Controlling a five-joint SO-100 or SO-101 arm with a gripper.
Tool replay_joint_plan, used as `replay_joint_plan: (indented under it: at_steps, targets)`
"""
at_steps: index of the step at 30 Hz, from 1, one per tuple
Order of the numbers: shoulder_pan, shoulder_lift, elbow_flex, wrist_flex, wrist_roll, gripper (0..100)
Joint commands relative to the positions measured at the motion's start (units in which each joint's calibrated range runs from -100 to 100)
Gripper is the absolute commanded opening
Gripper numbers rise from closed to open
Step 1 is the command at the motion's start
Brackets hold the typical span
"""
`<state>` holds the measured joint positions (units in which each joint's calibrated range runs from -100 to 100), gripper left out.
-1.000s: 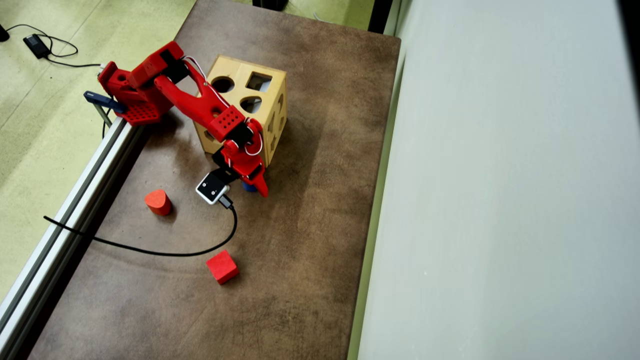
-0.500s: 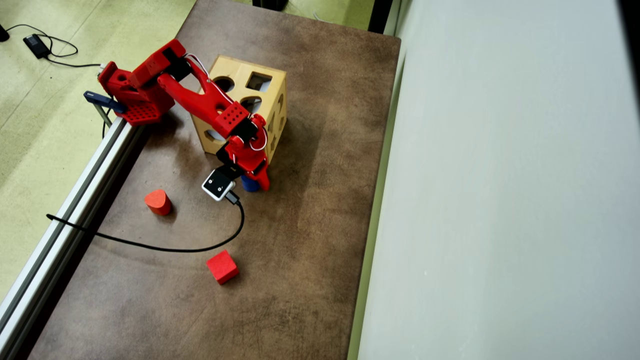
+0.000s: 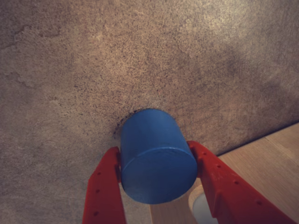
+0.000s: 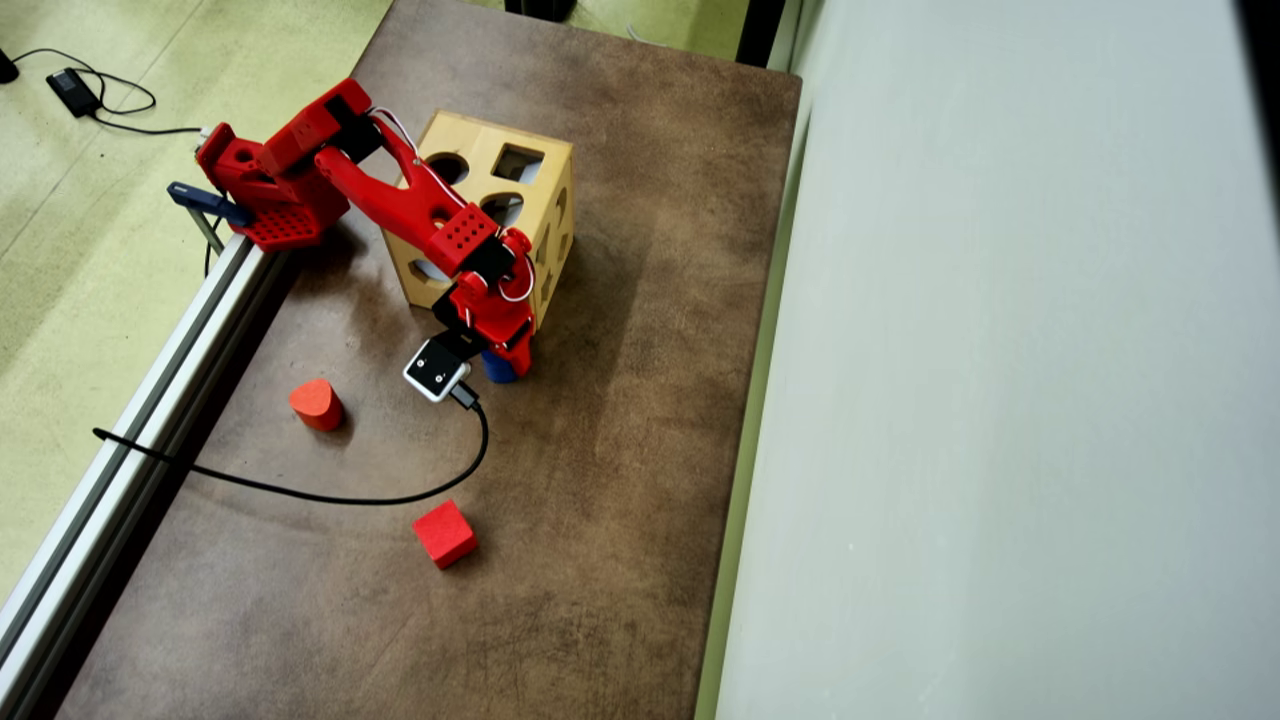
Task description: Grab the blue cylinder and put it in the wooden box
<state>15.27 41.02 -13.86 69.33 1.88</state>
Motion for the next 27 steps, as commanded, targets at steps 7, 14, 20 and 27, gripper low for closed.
replay_joint_plan:
  at_steps: [7, 14, 20, 27]
  targets:
    - [0.26, -0.8, -2.6, -0.29, -0.2, 17]
    - [0.33, -0.8, -2.51, -3.27, -0.24, 5]
    - [0.33, -0.8, -2.42, -3.67, -0.2, 2]
    - [0.4, -3.1, -2.42, -2.78, -0.24, 2]
